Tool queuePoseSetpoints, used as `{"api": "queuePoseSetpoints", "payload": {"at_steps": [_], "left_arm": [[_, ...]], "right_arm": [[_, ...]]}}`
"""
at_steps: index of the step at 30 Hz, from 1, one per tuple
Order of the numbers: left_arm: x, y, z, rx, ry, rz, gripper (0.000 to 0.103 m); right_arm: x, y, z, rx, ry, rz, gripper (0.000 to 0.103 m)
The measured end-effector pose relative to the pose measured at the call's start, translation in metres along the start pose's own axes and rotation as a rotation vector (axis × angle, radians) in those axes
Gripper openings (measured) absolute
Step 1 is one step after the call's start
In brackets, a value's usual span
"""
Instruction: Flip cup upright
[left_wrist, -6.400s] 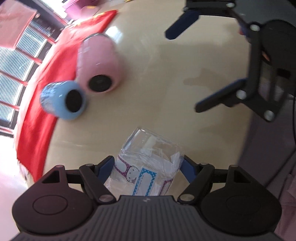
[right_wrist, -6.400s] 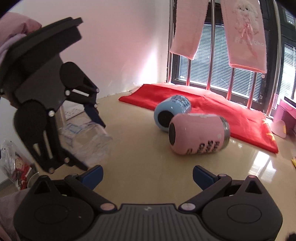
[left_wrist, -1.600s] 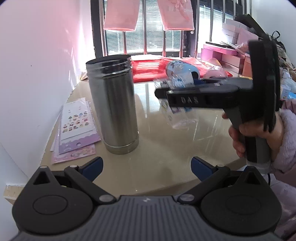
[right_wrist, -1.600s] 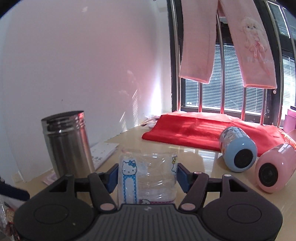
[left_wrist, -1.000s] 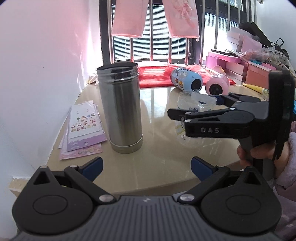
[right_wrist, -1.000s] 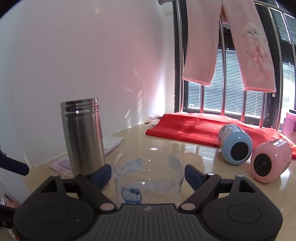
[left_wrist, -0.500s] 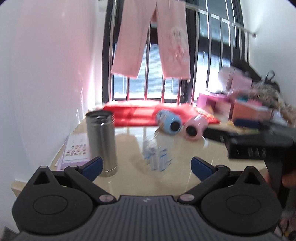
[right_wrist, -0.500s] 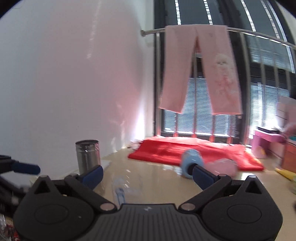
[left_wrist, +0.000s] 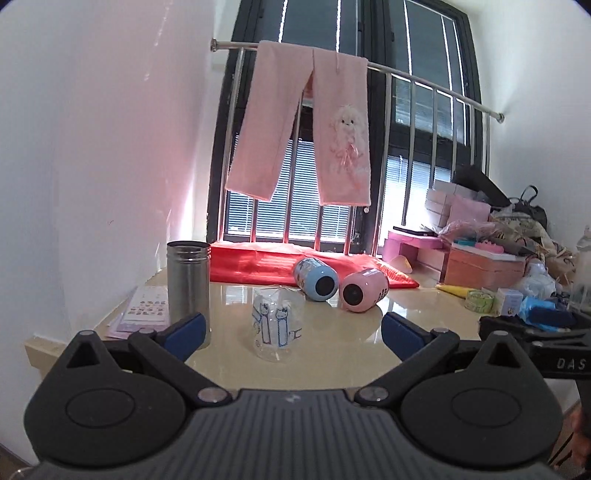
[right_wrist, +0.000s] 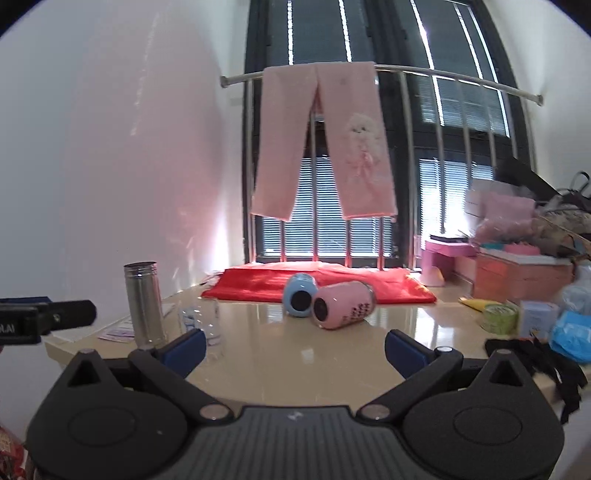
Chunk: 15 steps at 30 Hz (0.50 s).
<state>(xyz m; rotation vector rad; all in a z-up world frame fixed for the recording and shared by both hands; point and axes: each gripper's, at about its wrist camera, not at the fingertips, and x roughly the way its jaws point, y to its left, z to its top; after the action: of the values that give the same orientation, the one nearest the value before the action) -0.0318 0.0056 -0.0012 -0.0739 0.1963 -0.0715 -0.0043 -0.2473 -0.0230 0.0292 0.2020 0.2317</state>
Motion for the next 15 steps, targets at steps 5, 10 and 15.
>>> {"api": "queuePoseSetpoints", "payload": {"at_steps": [5, 10, 15], "left_arm": [[-0.0027, -0.0028, -0.0063, 0.016, -0.011, 0.007, 0.103], [-0.0033, -0.0036, -0.0080, 0.024, -0.015, -0.005, 0.103], [-0.0023, -0.0036, -0.0095, 0.026, -0.012, -0.012, 0.103]], "right_arm": [[-0.0078, -0.0058, -0.0071, 0.017, -0.015, -0.022, 0.103], [-0.0089, -0.0033, -0.0092, 0.014, -0.015, -0.017, 0.103], [-0.0100, -0.0043, -0.0090, 0.019, -0.020, -0.015, 0.103]]}}
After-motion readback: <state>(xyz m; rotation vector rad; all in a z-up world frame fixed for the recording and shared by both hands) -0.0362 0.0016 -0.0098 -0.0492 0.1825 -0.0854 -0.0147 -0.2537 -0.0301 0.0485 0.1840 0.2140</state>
